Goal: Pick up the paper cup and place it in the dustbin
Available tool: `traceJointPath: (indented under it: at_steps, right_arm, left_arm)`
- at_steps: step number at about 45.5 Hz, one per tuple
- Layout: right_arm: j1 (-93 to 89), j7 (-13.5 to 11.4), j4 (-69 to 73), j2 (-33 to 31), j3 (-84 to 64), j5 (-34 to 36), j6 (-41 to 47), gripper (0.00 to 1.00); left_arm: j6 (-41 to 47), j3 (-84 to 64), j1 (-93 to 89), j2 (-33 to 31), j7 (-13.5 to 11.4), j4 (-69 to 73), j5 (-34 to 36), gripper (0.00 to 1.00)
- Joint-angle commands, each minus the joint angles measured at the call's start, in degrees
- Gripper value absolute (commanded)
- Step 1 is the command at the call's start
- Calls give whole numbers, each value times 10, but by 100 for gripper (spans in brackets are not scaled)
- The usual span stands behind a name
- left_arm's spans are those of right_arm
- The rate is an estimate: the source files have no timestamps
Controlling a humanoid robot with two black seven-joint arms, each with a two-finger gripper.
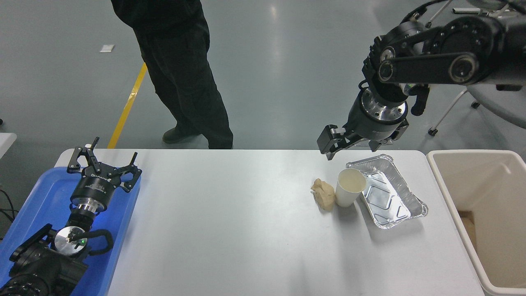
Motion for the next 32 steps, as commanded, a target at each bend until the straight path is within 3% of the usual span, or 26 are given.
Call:
traceJointPath:
  at_steps: [1, 19, 32]
  right_arm:
    - [26, 1, 5, 4, -18, 2, -10, 98]
    - [13, 0, -14, 7, -26, 38, -33, 98]
    - [-150, 0, -108, 16, -14, 37, -117, 99]
  left_arm:
    - [0, 0, 0, 0, 1, -1, 0, 99]
    - [0, 1, -1, 0, 1, -1, 0, 99]
    - [0, 2, -1, 0, 2, -1, 0, 99]
